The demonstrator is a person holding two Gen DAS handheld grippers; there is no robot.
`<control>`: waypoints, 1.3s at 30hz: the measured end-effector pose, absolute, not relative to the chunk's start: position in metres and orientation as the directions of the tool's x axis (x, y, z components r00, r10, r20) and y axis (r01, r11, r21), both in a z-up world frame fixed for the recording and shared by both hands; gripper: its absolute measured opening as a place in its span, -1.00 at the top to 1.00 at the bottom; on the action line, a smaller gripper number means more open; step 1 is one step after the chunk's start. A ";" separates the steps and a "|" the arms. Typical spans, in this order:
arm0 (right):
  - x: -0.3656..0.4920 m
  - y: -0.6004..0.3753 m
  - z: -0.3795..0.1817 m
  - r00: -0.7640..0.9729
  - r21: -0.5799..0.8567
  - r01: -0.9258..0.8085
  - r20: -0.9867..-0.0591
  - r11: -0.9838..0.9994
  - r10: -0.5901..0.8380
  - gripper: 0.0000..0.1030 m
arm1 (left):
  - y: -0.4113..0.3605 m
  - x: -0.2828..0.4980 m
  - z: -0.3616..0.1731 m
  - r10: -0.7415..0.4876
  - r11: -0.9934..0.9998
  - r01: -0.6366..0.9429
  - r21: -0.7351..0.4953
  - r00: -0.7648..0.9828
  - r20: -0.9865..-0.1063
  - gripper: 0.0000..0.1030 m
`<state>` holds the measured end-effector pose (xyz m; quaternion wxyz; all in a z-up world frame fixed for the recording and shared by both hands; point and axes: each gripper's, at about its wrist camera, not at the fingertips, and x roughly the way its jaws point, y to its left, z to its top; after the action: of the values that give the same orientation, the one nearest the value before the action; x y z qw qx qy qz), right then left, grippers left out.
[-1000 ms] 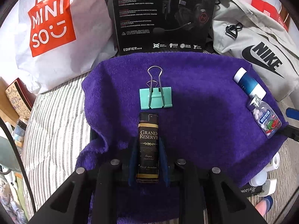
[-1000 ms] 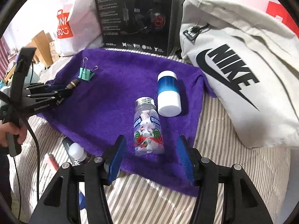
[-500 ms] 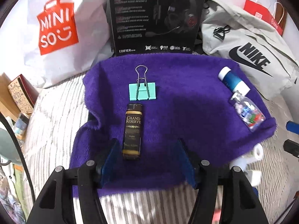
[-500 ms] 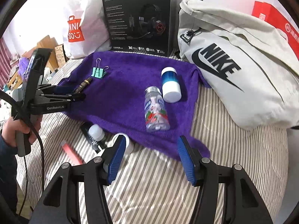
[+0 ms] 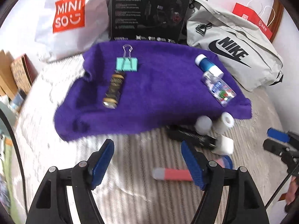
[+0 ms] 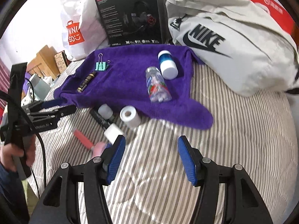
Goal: Organize rigid objects
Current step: 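Grasp the pink tube with left gripper while right grasps the pink-and-blue round case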
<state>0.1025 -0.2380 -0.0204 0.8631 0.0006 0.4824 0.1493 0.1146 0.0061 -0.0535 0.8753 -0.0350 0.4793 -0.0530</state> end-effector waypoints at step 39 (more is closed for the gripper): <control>0.035 -0.242 0.003 0.467 0.119 -0.279 -0.851 0.953 0.243 -0.23 | -0.006 0.056 -0.081 -0.077 0.993 0.114 -0.023 0.495 -0.866 -0.18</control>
<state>0.0346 -0.2425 0.0025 0.8561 -0.0186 0.4934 0.1525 0.0559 -0.0062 -0.0807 0.8643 0.0187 0.4995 -0.0554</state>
